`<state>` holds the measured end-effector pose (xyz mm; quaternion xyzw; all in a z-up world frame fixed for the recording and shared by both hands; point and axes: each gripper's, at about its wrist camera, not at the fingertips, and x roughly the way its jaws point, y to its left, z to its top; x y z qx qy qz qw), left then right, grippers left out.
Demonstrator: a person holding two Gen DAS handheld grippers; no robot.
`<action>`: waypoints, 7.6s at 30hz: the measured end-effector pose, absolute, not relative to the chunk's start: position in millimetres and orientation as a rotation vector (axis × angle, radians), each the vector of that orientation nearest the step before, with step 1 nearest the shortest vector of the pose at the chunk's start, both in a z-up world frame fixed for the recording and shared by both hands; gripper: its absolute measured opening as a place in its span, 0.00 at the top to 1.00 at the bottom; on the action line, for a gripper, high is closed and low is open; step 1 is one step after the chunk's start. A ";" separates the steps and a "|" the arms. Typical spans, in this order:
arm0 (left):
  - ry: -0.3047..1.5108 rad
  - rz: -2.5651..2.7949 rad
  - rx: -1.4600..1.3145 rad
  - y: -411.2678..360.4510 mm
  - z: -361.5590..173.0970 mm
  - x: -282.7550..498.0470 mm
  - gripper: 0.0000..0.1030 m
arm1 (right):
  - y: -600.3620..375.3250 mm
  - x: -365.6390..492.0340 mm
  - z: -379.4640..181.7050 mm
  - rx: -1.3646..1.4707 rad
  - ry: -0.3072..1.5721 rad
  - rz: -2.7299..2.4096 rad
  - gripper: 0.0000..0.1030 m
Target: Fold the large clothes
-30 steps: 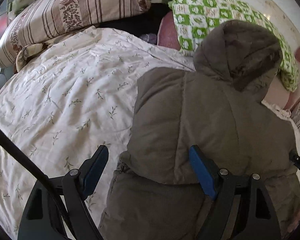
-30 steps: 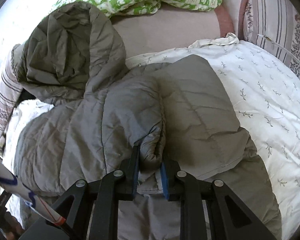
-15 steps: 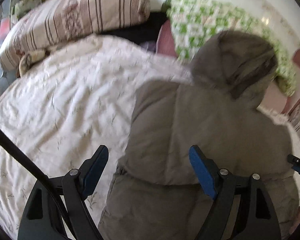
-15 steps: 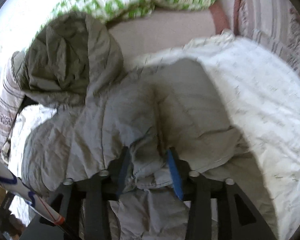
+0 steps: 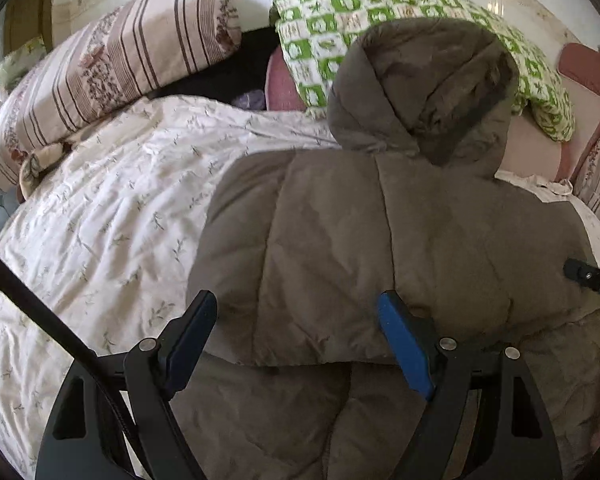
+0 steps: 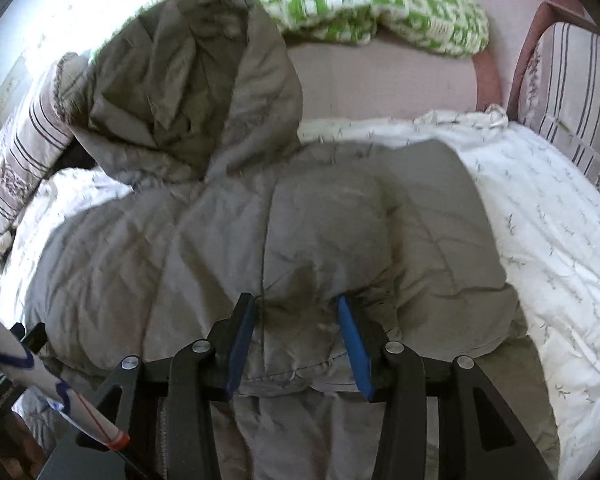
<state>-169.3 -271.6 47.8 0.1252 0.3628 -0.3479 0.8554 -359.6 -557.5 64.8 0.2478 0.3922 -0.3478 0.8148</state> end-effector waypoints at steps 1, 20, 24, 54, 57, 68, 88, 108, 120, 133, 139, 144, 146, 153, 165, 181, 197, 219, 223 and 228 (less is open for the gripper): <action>0.778 -0.731 0.261 -272.1 45.2 -167.8 0.20 | -557.1 -358.2 62.2 0.521 0.848 -0.743 0.54; 0.701 -0.764 0.234 -269.2 68.6 -188.2 0.13 | -534.2 -352.1 88.8 0.455 0.813 -0.713 0.50; 0.659 -0.810 0.308 -283.7 68.9 -210.8 0.13 | -523.1 -343.0 89.3 0.434 0.820 -0.677 0.46; 0.560 -0.793 0.434 -298.8 54.7 -243.9 0.13 | -551.2 -361.2 80.4 0.464 0.802 -0.783 0.39; 0.544 -0.795 0.439 -299.1 56.1 -246.3 0.13 | -560.7 -364.8 71.2 0.496 0.825 -0.807 0.39; 0.509 -0.791 0.447 -299.2 57.8 -251.5 0.13 | -566.2 -361.5 47.6 0.524 0.884 -0.784 0.26; 0.730 -0.704 0.275 -277.8 52.9 -182.8 0.13 | -592.5 -390.4 60.8 0.627 0.846 -0.842 0.35; 0.690 -0.741 0.199 -263.8 82.1 -190.9 0.13 | -563.7 -416.4 123.5 0.633 0.696 -0.795 0.35; 0.682 -0.764 0.127 -243.0 113.0 -198.9 0.13 | -501.6 -432.5 135.0 0.653 0.801 -0.769 0.33; 0.666 -0.731 0.087 -229.5 130.5 -182.1 0.13 | -556.0 -314.5 261.9 0.772 0.726 -0.660 0.24; 0.670 -0.741 0.091 -234.4 123.8 -180.1 0.13 | -628.3 -240.6 259.9 0.891 0.694 -0.671 0.22; 0.655 -0.740 0.105 -239.4 121.7 -175.2 0.13 | -677.6 -206.3 239.4 1.025 0.622 -0.716 0.22; 0.653 -0.740 0.107 -241.6 120.8 -173.0 0.13 | -688.5 -190.6 230.1 1.045 0.624 -0.715 0.22; 0.714 -0.742 0.087 -245.6 108.5 -162.0 0.13 | -696.0 -169.9 192.2 1.044 0.650 -0.692 0.70; 0.685 -0.733 0.074 -238.1 118.2 -167.6 0.13 | -594.4 -263.0 243.8 0.943 0.521 -0.555 0.87; 0.696 -0.738 0.022 -225.9 123.9 -165.5 0.13 | -486.3 -370.7 150.3 0.900 0.622 -0.553 0.93; 0.753 -0.750 0.073 -245.8 102.2 -160.6 0.13 | -576.4 -291.7 74.5 0.761 0.861 -0.647 0.91; 0.766 -0.729 0.071 -244.8 97.9 -153.7 0.13 | -517.7 -252.6 68.7 0.685 0.880 -0.463 0.66; 0.768 -0.732 0.071 -245.5 97.0 -153.1 0.13 | -532.3 -279.1 97.9 0.726 0.773 -0.448 0.66; 0.771 -0.736 0.093 -251.5 91.5 -155.3 0.13 | -569.5 -312.8 125.3 0.653 0.715 -0.599 0.63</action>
